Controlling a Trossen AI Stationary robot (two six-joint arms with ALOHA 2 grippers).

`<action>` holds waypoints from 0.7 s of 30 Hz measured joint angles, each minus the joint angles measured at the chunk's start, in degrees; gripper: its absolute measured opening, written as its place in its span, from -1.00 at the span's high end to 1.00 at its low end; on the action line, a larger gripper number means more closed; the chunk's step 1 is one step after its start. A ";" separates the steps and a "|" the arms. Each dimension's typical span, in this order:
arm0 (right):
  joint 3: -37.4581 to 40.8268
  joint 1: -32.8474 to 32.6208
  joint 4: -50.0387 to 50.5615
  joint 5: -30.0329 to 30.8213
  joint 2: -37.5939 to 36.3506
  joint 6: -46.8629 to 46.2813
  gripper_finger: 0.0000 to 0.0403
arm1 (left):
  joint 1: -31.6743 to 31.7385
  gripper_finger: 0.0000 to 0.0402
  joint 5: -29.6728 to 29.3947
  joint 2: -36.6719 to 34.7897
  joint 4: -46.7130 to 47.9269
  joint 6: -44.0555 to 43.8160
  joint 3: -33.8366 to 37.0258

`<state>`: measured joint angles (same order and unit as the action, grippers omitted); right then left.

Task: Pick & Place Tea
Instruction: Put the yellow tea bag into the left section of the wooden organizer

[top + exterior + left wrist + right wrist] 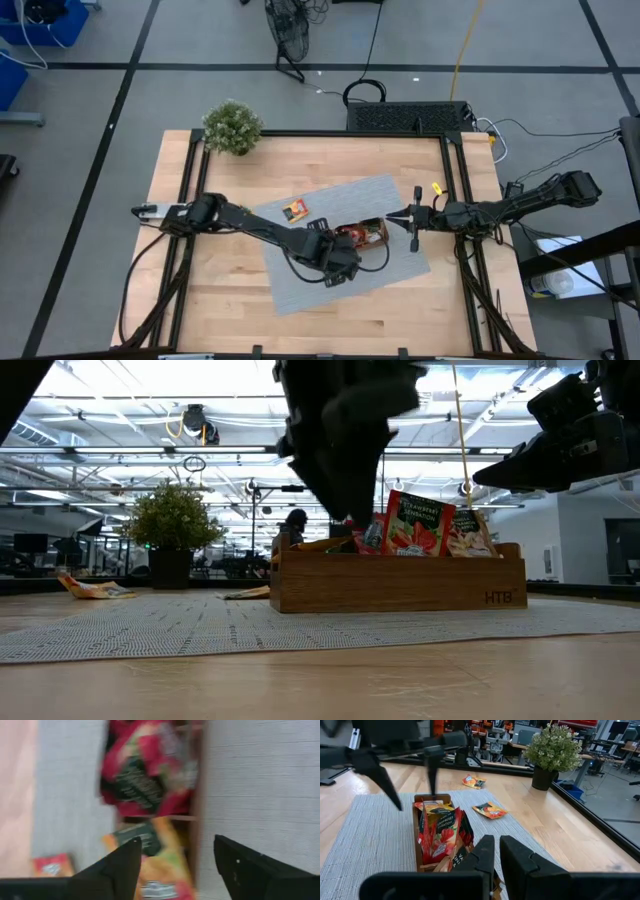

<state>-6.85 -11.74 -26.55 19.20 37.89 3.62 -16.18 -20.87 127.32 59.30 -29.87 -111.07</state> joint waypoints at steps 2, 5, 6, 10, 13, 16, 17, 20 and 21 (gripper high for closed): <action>0.00 -0.01 0.04 -0.01 0.00 0.00 0.91 | 0.29 -0.29 -1.62 0.65 1.77 -1.93 0.00; 0.00 0.00 -0.01 -0.01 0.00 0.01 0.91 | 0.54 -0.33 -3.01 1.45 3.48 -3.67 0.20; 0.00 0.01 0.02 -0.02 0.00 0.02 0.91 | 0.69 -0.33 -3.54 1.65 3.57 -4.57 0.22; 0.00 0.00 0.01 -0.02 0.00 0.02 0.91 | 0.78 -0.25 -4.22 2.24 4.65 -5.90 0.28; 0.00 0.00 0.01 -0.02 0.00 0.00 0.91 | 0.78 -0.18 -4.54 2.83 4.40 -6.22 0.35; 0.00 0.01 0.00 -0.02 0.00 0.02 0.91 | 0.82 -0.11 -4.72 2.89 4.36 -6.72 0.34; 0.00 0.01 -0.04 -0.02 0.00 0.00 0.91 | 0.85 -0.09 -4.73 2.98 4.37 -6.92 0.33; 0.00 0.00 -0.01 -0.02 0.00 0.00 0.91 | 0.91 -0.01 -4.68 3.24 5.20 -7.87 0.37; 0.00 0.01 -0.03 -0.02 0.00 0.01 0.91 | 0.95 0.03 -4.67 3.24 5.32 -8.17 0.37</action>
<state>-6.85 -11.73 -26.58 19.18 37.89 3.63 -15.22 -25.54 130.56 64.62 -38.04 -110.69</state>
